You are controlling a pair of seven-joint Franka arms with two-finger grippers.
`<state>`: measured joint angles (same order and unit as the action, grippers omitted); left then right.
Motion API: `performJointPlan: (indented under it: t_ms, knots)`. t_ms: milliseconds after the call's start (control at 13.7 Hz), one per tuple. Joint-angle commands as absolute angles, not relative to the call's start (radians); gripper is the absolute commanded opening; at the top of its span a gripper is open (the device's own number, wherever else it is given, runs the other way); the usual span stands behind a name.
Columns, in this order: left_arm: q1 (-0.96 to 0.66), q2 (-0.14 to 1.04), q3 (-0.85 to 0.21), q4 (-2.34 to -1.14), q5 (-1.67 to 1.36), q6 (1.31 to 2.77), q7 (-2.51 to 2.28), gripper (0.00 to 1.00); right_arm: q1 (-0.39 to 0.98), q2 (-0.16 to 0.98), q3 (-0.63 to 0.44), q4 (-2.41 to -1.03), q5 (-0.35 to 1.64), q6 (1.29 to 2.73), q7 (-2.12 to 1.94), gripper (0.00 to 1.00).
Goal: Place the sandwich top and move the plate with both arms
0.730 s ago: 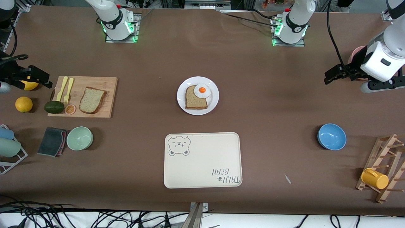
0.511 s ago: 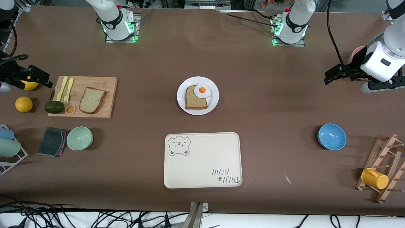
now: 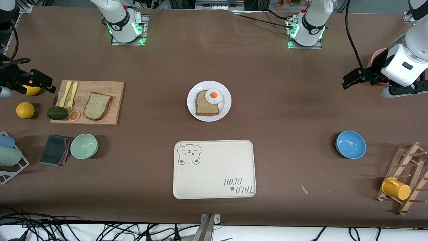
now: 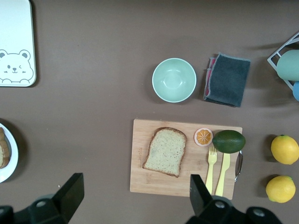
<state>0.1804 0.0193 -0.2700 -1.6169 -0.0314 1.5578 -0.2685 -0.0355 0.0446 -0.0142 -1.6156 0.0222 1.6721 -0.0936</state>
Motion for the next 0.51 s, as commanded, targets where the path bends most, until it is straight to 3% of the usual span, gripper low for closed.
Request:
performJointPlan:
  t_ms: [0, 438]
  knots:
    - [0.176, 0.031, -0.273, -1.586, 0.002, 1.539, -0.281, 1.0, -0.051, 0.032, -0.003, -1.618, 0.031, 1.663, -0.086, 1.0]
    - [0.176, 0.031, -0.273, -1.586, 0.0, 1.539, -0.281, 1.0, -0.051, 0.029, 0.0, -1.617, 0.015, 1.66, -0.091, 1.0]
